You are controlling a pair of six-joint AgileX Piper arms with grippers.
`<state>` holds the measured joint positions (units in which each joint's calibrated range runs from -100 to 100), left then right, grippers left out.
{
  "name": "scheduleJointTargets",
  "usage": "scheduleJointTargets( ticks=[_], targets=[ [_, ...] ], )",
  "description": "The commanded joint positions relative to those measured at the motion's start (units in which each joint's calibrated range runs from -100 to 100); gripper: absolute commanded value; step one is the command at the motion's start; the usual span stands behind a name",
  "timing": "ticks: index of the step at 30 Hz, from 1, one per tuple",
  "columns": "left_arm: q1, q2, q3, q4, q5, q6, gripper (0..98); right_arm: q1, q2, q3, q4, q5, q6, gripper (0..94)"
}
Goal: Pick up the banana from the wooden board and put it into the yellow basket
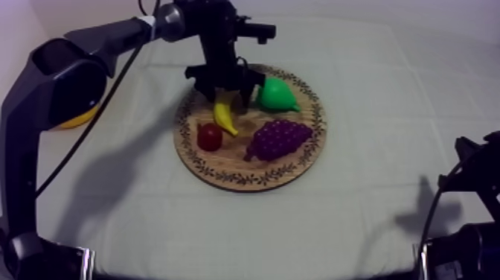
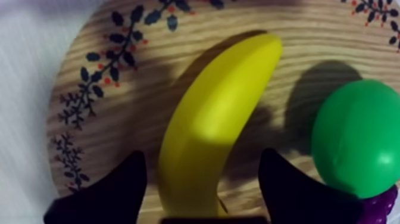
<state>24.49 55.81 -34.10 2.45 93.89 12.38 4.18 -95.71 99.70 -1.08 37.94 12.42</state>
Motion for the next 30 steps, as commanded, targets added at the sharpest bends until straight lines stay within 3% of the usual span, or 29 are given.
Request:
scheduleJointTargets(
  ticks=[1, 10, 18, 24, 30],
  targets=[
    [0.0, 0.1, 0.3, 0.17, 0.0, 0.0, 65.3, 0.0, 0.0, 0.0, 0.0, 0.0, 0.0, 0.6],
    [0.1, 0.2, 0.2, 0.08, 0.0, 0.2, 58.5, 0.0, 0.0, 0.0, 0.0, 0.0, 0.0, 0.6],
    [0.5, -0.2, -0.4, -0.65, 0.0, 0.6, 45.0, 0.0, 0.0, 0.0, 0.0, 0.0, 0.0, 0.6],
    [0.3, 1.0, -2.7, -1.37, 2.2, 2.1, 27.1, 0.0, 0.0, 0.0, 0.0, 0.0, 0.0, 0.6],
    [0.9, 1.7, -5.5, -2.35, 4.1, 2.9, 22.5, 0.0, 0.0, 0.0, 0.0, 0.0, 0.0, 0.6]
  ],
)
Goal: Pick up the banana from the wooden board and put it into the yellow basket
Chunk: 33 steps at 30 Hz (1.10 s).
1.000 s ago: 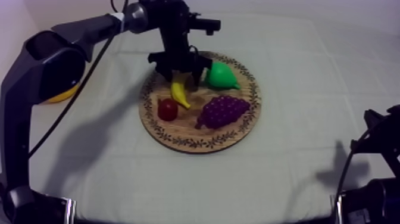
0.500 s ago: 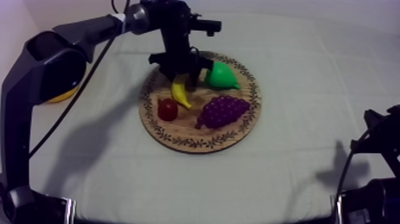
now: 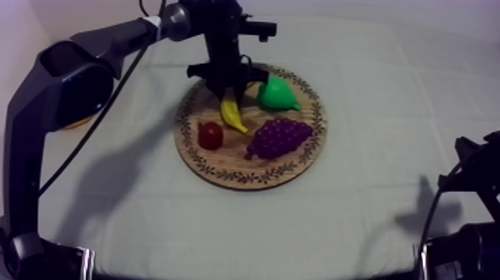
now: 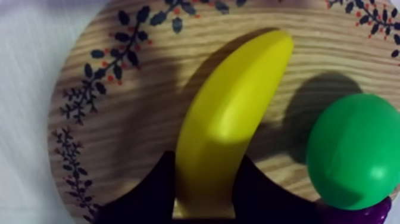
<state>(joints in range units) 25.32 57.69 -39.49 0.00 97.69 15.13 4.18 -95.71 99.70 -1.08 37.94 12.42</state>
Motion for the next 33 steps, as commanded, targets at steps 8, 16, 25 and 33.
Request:
scheduleJointTargets(
  ticks=[8, 16, 25, 33],
  targets=[
    [0.8, -9.0, 4.0, -1.41, 1.1, 1.8, 22.0, 0.0, 0.0, 0.0, 0.0, 0.0, 0.0, 0.6],
    [0.0, -24.8, 14.0, -3.35, 1.2, 3.9, 22.7, 0.0, 0.0, 0.0, 0.0, 0.0, 0.0, 0.6],
    [-4.5, -41.9, 27.0, -5.48, -0.2, 4.5, 24.4, 0.0, 0.0, 0.0, 0.0, 0.0, 0.0, 0.6],
    [-11.7, -50.1, 33.2, -8.08, -2.0, 1.8, 24.1, 0.0, 0.0, 0.0, 0.0, 0.0, 0.0, 0.6]
  ],
)
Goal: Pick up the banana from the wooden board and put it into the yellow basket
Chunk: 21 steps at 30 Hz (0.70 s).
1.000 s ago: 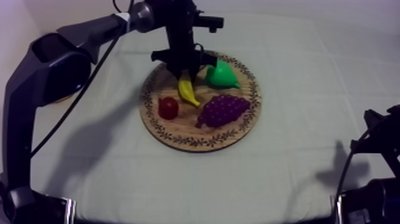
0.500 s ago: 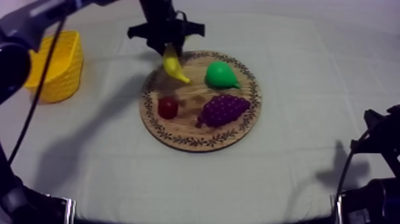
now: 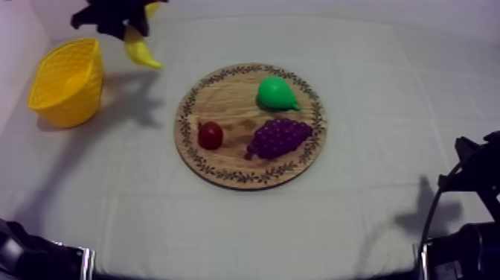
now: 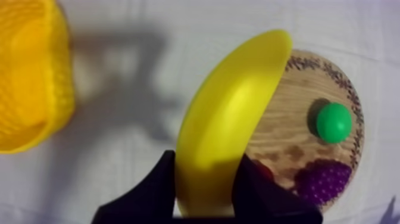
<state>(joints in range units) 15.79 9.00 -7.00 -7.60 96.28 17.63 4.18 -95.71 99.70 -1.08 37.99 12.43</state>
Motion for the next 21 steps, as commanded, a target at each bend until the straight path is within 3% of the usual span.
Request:
scheduleJointTargets(
  ticks=[1, 11, 21],
  targets=[
    [-3.2, -1.9, 1.3, -0.83, -1.2, -1.3, 24.1, 0.0, 0.0, 0.0, 0.0, 0.0, 0.0, 0.6],
    [-13.5, 0.2, 1.5, -2.56, -5.9, -7.5, 30.2, 0.0, 0.0, 0.0, 0.0, 0.0, 0.0, 0.6],
    [-18.6, 7.5, -1.6, -2.61, -8.8, -10.1, 31.0, 0.0, 0.0, 0.0, 0.0, 0.0, 0.0, 0.6]
  ],
)
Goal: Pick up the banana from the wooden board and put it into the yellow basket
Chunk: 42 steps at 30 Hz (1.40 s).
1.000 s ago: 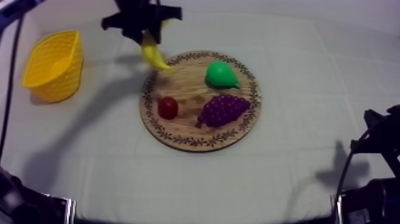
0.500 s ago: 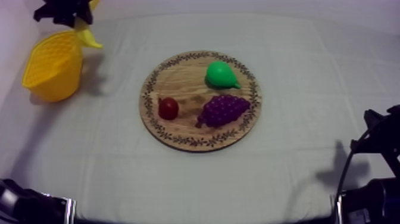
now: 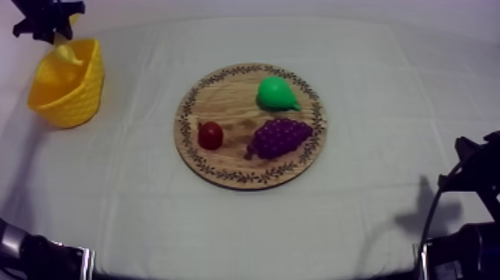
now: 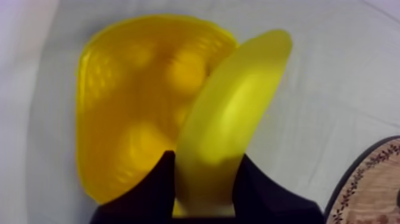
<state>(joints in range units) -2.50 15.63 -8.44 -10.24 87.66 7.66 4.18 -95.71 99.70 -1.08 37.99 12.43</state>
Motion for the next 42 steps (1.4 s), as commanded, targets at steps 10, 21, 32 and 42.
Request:
scheduleJointTargets(
  ticks=[10, 21, 32, 42],
  targets=[
    [-2.6, 8.7, -1.8, 0.37, -2.2, -1.6, 34.7, 0.0, 0.0, 0.0, 0.0, 0.0, 0.0, 0.6],
    [-4.0, 3.7, 2.8, 0.67, -3.3, -1.8, 41.0, 0.0, 0.0, 0.0, 0.0, 0.0, 0.0, 0.6],
    [-2.4, -14.2, 12.9, 1.01, -3.2, -0.8, 77.1, 0.0, 0.0, 0.0, 0.0, 0.0, 0.0, 0.6],
    [0.6, -42.2, 22.7, 0.48, -6.8, 0.6, 73.7, 0.0, 0.0, 0.0, 0.0, 0.0, 0.0, 0.6]
  ],
)
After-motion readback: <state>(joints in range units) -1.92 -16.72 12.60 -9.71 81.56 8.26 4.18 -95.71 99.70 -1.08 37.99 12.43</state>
